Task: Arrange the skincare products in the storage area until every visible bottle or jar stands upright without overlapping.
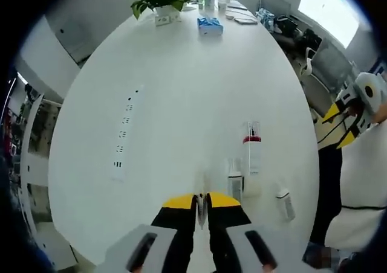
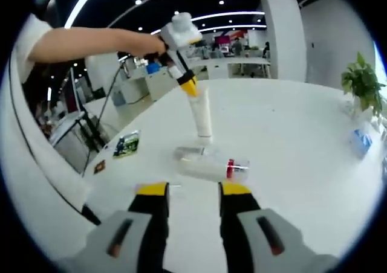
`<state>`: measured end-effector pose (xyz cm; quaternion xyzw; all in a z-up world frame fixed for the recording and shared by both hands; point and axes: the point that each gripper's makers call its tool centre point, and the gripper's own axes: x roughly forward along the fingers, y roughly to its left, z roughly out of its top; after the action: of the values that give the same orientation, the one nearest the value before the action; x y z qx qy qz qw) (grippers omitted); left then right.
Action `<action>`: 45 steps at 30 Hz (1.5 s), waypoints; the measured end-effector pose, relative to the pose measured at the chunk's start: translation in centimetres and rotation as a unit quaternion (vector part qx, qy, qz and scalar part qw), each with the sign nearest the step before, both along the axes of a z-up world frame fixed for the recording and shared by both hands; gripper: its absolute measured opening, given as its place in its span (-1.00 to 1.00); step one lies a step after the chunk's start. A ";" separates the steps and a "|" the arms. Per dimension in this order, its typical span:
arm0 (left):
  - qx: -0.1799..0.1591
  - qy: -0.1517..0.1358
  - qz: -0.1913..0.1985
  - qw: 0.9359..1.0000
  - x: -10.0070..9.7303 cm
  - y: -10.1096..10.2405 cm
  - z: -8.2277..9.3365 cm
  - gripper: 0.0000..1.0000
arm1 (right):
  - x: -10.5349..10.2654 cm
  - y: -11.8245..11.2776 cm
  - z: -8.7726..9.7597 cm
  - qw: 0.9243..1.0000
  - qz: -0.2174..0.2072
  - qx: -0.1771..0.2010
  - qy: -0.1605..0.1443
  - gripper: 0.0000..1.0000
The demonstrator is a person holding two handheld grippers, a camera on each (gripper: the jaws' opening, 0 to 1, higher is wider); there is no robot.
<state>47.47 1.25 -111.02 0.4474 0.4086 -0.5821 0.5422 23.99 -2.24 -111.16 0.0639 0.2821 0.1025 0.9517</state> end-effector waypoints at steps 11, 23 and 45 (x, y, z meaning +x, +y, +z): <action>-0.083 -0.046 0.010 0.995 1.4 -0.9 1.8 -0.07 | -0.2 0.6 0.0 1.000 0.010 0.011 -0.004 -0.28; -0.254 -0.059 0.142 0.955 -0.6 7.0 7.7 0.46 | 0.4 2.7 -1.4 0.998 0.049 0.047 -0.007 0.01; -0.200 -0.015 0.085 0.976 -14.2 6.7 -1.6 0.31 | -1.2 4.7 -4.1 0.992 0.094 0.081 -0.015 0.26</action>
<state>33.31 7.93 -112.63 0.3022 0.3129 -0.5970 0.6741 22.80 2.44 -115.21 0.1129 0.2629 0.2147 0.9338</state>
